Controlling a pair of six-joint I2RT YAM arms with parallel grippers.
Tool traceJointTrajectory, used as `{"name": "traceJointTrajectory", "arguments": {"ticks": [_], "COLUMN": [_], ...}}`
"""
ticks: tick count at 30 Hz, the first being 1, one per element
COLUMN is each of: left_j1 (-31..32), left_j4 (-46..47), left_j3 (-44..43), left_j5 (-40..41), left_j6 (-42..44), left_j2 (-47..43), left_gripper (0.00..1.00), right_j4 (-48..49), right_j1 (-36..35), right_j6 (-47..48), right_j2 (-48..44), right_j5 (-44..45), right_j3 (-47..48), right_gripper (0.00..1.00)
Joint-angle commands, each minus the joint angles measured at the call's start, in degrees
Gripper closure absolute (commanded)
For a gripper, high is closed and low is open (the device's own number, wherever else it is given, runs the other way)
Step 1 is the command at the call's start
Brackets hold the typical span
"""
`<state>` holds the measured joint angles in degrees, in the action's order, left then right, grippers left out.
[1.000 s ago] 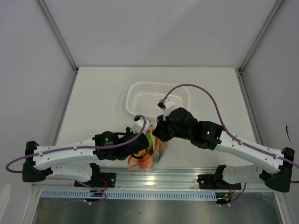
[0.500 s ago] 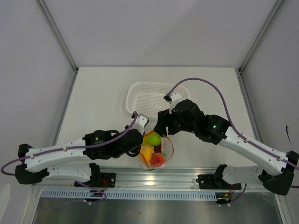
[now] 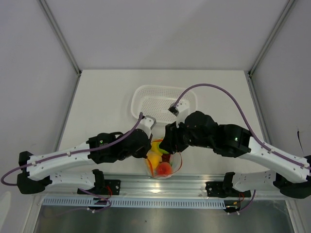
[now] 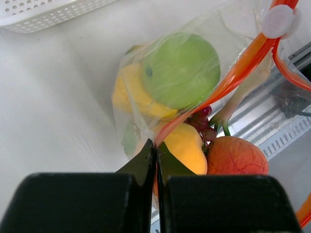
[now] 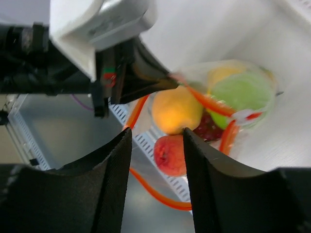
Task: Place the food in the zip-top bag and seal the zipper
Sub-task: Adjust the zipper food storage bag at the center of the board.
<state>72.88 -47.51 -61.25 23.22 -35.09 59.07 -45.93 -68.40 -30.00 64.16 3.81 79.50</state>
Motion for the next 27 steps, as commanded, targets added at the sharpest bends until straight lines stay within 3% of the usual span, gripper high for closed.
{"name": "traceJointTrajectory", "arguments": {"ticks": [1,5,10,14,20,27], "left_j1": [-1.5,-2.9,-4.1,-4.4,-4.6,-4.9], "left_j4": [2.9,2.7,2.1,1.8,2.2,3.6], "left_j3": [-1.4,-2.4,-3.6,-3.5,-2.7,-1.1], "left_j5": [-3.1,-4.3,-4.7,-4.7,-5.3,-6.4], "left_j6": [-0.9,-2.1,-4.1,-4.5,-4.5,-4.1], "left_j2": [-0.3,0.3,1.6,1.4,0.9,-1.2], "left_gripper": [0.99,0.99,0.99,0.99,0.99,0.99], "right_j4": [-1.9,-3.8,-8.5,-13.3,-13.0,-10.6], "right_j1": [-3.7,-6.0,-8.1,-8.1,-8.1,-7.4], "right_j6": [-4.0,-7.4,-13.1,-16.2,-17.4,-17.6], "right_j2": [-1.4,-1.2,0.5,3.0,5.7,7.5], "right_j5": [-1.2,0.6,9.4,15.5,23.5,29.3], "right_j3": [-1.5,-3.6,-5.0,-6.0,-7.5,-8.4], "right_gripper": [0.53,0.54,0.64,0.65,0.73,0.74]}}
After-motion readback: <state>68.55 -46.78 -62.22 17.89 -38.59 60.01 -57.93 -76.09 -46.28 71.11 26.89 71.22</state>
